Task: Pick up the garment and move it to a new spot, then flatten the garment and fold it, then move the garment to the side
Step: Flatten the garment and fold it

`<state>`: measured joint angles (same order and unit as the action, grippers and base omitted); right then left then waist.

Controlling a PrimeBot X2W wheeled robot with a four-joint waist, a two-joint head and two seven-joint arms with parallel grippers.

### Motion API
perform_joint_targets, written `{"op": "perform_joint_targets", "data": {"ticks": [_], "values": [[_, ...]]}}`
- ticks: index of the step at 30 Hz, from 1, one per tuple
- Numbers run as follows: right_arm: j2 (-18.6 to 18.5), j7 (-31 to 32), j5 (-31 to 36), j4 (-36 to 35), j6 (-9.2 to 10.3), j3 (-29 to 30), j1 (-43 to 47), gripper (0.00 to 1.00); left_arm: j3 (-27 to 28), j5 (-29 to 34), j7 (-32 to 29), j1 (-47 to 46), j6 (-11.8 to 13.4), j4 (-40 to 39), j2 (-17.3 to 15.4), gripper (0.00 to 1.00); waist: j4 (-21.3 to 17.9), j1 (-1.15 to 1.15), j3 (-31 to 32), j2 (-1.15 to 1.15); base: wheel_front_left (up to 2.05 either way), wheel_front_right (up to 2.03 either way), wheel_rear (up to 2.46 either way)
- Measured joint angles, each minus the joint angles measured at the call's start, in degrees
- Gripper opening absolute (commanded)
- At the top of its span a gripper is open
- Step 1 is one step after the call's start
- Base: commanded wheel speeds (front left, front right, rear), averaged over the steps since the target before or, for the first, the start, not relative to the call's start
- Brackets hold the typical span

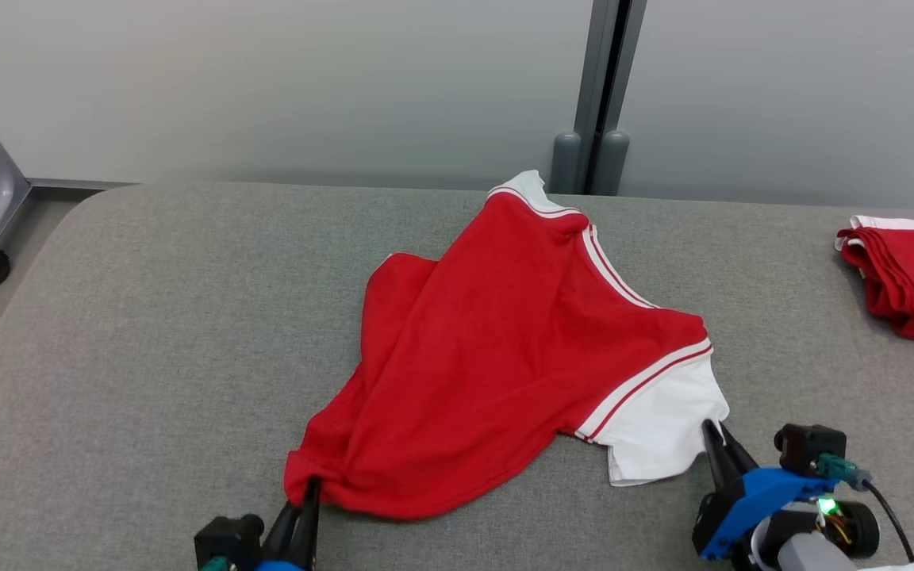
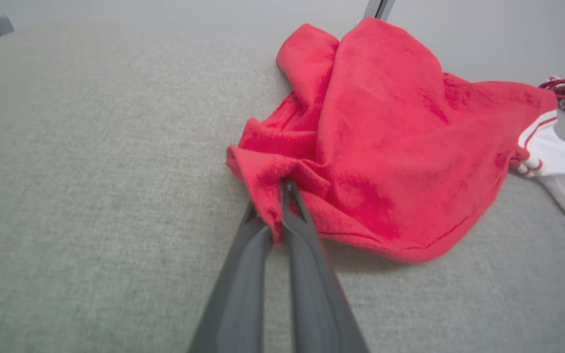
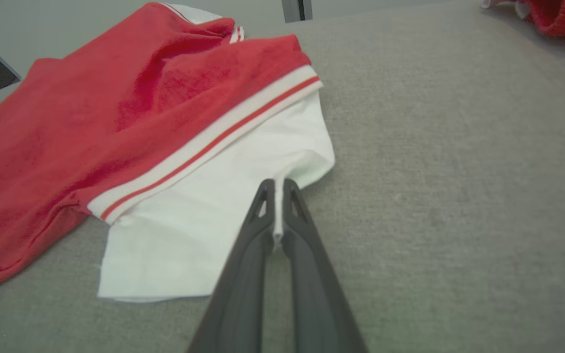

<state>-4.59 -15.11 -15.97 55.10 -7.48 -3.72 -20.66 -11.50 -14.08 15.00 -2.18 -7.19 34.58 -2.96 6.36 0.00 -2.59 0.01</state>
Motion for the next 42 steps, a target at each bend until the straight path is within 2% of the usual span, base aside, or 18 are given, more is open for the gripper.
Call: {"op": "perform_joint_targets", "data": {"ticks": [5, 8, 11, 17, 24, 28, 31, 34, 38, 42], "values": [[-1.52, 0.0, -4.82, -9.62, 0.0, -2.13, -2.61, 0.0, -0.83, -1.47, 0.0, -5.62, -0.01, -6.26, -0.63, 0.0, -0.79, 0.0, -0.99, 0.0, 0.0, 0.0, 0.0], [-3.28, -0.01, -7.57, -13.69, 0.0, -3.28, -8.37, 0.0, -2.27, -2.78, -0.07, -13.0, -0.02, -8.24, -3.05, 0.0, -1.69, 0.0, -2.89, 0.0, 0.0, 0.0, 0.0], [-4.98, 0.3, -10.7, -14.78, 0.0, -3.78, -17.94, 0.0, -3.22, -4.37, -1.65, -23.69, -0.03, -8.61, -5.94, 0.0, -2.79, 0.01, -5.79, 0.0, 0.0, 0.0, 0.0], [-6.72, 4.0, -14.22, -8.72, 0.0, -2.96, -41.95, 0.0, -3.38, -9.43, -6.11, -48.59, -0.2, -3.08, -9.17, 0.0, -5.11, 0.02, -12.73, 0.01, 0.0, 0.0, 0.0], [-5.83, 3.18, -11.77, -0.1, 0.0, -2.53, -67.65, 0.0, -3.24, -10.74, -6.32, -75.38, -0.2, 8.26, -12.73, 0.0, -7.49, 0.03, -20.21, 0.02, 0.0, 0.0, 0.0], [-5.77, 1.3, -9.67, 4.3, 0.0, -2.77, -74.68, 0.0, -4.11, -13.29, -4.33, -83.98, -0.2, 13.6, -11.11, 0.0, -8.5, 0.01, -21.4, 0.01, 0.0, 0.0, 0.0], [-5.09, 0.68, -9.02, 5.48, 0.0, -4.17, -77.33, 0.0, -6.48, -14.08, -3.45, -87.68, -0.23, 16.94, -11.15, 0.0, -9.21, -0.01, -22.37, 0.0, 0.0, 0.0, 0.0], [-4.52, 0.33, -10.56, 5.65, 0.0, -6.03, -76.34, 0.0, -8.81, -16.6, -2.48, -87.13, -0.23, 19.72, -11.2, 0.0, -9.46, 0.01, -23.28, 0.01, 0.0, 0.0, 0.0], [-3.82, 0.29, -14.43, 3.1, 0.0, -10.16, -68.37, 0.0, -11.34, -20.47, -0.81, -81.63, -0.23, 20.87, -11.54, 0.0, -9.38, 0.02, -23.03, 0.01, 0.0, 0.0, 0.0], [-5.36, 0.13, -19.62, -3.64, 0.0, -13.9, -57.31, 0.0, -12.52, -23.39, -0.1, -72.47, -0.23, 17.27, -12.32, 0.0, -9.22, 0.01, -21.03, 0.01, 0.0, 0.0, 0.0]]}}
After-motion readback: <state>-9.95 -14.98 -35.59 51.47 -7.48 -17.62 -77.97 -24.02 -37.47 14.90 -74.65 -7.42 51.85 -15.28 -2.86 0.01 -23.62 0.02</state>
